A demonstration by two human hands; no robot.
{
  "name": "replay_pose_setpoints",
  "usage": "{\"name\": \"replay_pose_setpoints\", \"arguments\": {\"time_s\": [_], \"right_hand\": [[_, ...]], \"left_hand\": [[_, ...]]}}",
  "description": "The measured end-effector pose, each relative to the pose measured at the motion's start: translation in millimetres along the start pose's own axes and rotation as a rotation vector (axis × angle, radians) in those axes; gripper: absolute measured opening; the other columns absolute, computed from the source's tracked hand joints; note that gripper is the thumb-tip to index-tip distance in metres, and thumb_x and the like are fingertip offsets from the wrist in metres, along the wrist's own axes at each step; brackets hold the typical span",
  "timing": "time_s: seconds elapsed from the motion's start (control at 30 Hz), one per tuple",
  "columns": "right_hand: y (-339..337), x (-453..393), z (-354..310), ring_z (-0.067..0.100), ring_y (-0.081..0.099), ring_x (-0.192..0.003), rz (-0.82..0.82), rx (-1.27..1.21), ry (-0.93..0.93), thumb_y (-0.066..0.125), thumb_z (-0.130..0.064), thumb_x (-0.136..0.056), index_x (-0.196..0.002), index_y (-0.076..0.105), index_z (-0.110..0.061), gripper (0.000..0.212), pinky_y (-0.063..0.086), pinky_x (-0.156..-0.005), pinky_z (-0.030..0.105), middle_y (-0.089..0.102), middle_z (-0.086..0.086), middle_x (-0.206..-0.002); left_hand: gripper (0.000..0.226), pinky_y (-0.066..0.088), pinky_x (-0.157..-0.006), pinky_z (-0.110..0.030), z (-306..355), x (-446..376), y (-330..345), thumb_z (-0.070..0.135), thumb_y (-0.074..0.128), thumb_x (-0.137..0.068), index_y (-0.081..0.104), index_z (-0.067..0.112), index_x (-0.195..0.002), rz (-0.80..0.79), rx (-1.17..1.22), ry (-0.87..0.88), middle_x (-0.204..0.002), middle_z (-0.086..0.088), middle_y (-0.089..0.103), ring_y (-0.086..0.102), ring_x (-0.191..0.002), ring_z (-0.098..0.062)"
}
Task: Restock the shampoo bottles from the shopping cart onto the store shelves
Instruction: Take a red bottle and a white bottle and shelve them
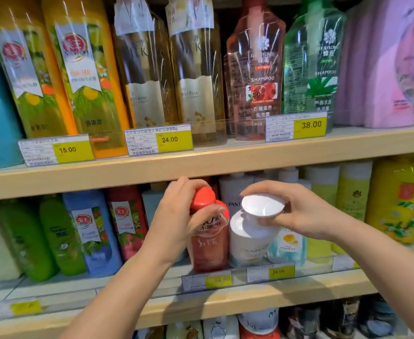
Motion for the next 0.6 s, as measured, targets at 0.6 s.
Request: {"name": "replay_pose_setpoints", "arguments": {"time_s": [0.6], "right_hand": [[25.1,-18.5,48.3,-0.022,0.051,-0.065,0.307,-0.207,0.167,0.059,-0.015,-0.086,-0.076,0.05,-0.032,0.022,0.037,-0.063,-0.001,0.053,-0.019,-0.078]], "left_hand": [[0.055,0.042,-0.073,-0.021,-47.0,7.8,42.1,0.073,0.048,-0.063,0.045,0.029,-0.097,0.044,0.699,-0.706,-0.091,0.011,0.057,0.054,-0.088,-0.009]]}}
Point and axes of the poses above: each hand's wrist, its own x-axis away from the middle knuckle, its own y-axis out of the palm, z = x × y, the point moved 4 cm from there along -x, towards the middle knuckle
